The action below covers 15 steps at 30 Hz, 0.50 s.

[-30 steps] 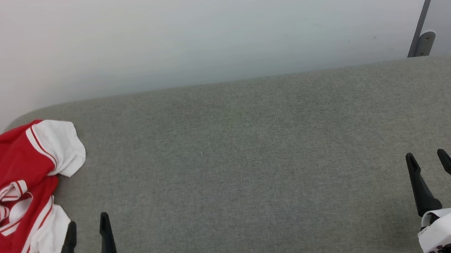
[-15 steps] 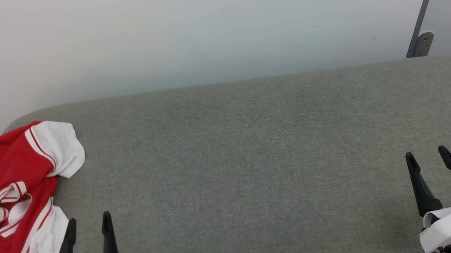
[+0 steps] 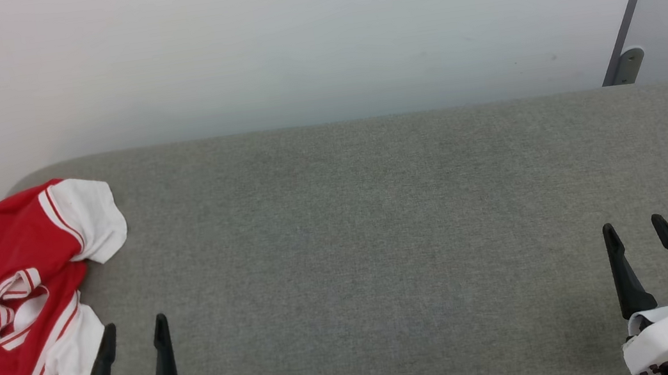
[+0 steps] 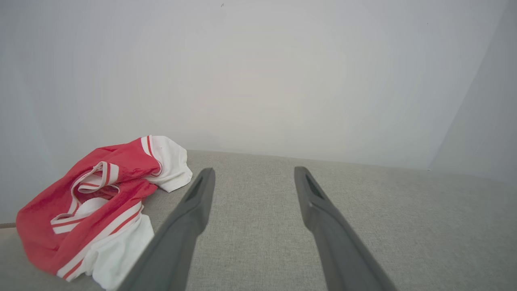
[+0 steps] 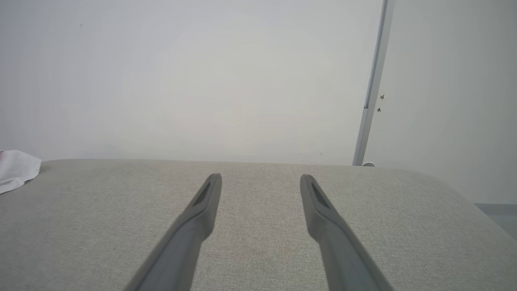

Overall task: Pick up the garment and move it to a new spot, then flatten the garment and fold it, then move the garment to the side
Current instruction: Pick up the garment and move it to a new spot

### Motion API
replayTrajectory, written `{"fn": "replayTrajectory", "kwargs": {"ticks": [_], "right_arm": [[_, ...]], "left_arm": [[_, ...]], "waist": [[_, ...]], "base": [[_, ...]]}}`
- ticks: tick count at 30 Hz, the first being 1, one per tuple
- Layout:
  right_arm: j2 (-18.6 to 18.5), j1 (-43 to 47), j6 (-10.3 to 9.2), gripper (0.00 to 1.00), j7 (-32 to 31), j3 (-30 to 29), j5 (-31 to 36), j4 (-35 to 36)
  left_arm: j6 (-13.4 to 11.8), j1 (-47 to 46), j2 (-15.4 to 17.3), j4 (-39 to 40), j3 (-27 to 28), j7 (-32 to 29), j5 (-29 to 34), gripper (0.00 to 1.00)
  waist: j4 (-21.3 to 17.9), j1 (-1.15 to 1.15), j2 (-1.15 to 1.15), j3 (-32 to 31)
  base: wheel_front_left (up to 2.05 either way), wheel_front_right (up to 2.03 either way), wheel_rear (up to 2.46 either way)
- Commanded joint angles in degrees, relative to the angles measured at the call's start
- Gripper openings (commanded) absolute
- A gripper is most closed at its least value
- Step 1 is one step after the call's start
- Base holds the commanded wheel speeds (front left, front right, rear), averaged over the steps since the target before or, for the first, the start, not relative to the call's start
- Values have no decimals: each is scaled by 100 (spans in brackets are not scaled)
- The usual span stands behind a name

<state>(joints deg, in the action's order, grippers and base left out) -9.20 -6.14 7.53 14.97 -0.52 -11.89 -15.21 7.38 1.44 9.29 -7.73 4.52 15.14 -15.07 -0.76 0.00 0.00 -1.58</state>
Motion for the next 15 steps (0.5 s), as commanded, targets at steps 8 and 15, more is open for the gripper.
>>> {"fn": "replayTrajectory", "kwargs": {"ticks": [8, 15], "right_arm": [[33, 97, -8, 100, 26, 32, 52, 64], [-21, 86, -8, 100, -1, 219, -56, 16]], "left_arm": [[12, -18, 6, -110, 11, -1, -78, 100], [-21, -4, 43, -152, 39, -1, -17, 100]], "waist": [[228, 0, 0, -67], [799, 0, 0, -202]], "base": [[0, 0, 0], [0, 0, 0]]}}
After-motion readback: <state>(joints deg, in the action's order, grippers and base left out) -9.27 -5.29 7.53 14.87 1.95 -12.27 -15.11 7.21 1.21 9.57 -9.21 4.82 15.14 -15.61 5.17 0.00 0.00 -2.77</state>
